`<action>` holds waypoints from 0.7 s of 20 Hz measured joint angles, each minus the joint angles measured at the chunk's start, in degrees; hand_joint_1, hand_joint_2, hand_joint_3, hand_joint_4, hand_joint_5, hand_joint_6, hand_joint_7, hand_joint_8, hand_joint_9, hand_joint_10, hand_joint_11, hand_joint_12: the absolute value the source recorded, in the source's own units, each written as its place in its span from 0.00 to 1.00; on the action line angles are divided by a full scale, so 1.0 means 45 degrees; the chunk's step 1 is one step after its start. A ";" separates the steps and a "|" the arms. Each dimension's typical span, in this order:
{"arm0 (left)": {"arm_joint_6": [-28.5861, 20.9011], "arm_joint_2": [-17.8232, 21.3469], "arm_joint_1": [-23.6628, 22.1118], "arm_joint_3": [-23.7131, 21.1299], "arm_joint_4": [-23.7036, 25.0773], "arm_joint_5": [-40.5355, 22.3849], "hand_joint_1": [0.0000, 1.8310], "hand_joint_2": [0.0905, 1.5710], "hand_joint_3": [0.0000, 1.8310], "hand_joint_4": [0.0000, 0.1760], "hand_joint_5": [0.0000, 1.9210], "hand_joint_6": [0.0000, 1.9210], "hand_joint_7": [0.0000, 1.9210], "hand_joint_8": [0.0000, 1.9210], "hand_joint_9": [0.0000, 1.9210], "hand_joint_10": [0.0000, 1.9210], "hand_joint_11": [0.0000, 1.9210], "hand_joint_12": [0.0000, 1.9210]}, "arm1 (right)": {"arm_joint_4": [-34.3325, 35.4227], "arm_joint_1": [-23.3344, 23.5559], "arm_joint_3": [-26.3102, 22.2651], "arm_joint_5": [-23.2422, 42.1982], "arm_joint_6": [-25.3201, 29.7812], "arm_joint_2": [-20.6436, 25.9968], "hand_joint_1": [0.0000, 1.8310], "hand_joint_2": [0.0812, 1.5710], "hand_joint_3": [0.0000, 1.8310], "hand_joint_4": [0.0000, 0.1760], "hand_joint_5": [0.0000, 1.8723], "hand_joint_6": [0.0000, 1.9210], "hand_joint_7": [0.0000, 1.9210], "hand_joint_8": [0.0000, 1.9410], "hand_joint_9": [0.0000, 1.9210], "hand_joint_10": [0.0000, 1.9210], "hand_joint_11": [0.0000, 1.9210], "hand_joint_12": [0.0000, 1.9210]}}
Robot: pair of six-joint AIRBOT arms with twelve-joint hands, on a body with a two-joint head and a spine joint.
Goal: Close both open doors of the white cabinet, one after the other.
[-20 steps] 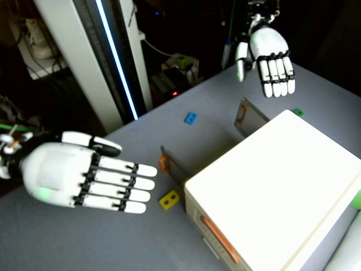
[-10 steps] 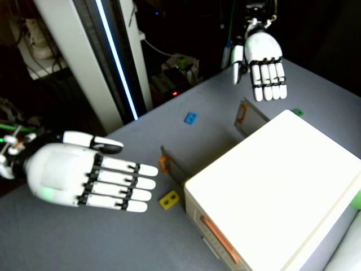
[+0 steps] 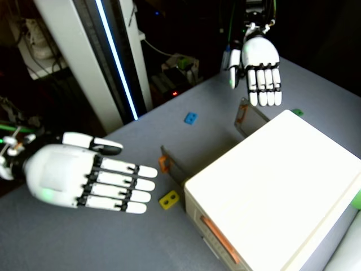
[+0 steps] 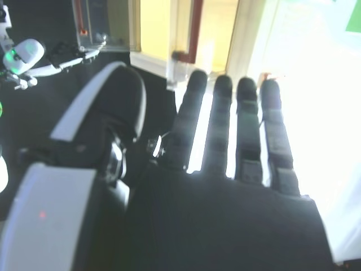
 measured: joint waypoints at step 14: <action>-0.0019 -0.0340 -0.0461 0.0083 0.0384 0.0253 0.00 1.00 0.08 0.00 0.00 0.00 0.00 0.00 0.00 0.00 0.00 0.09 | 0.0005 -0.0005 0.0000 -0.0015 0.0097 -0.0010 0.10 0.90 0.00 0.00 0.06 0.00 0.05 0.01 0.02 0.00 0.05 0.00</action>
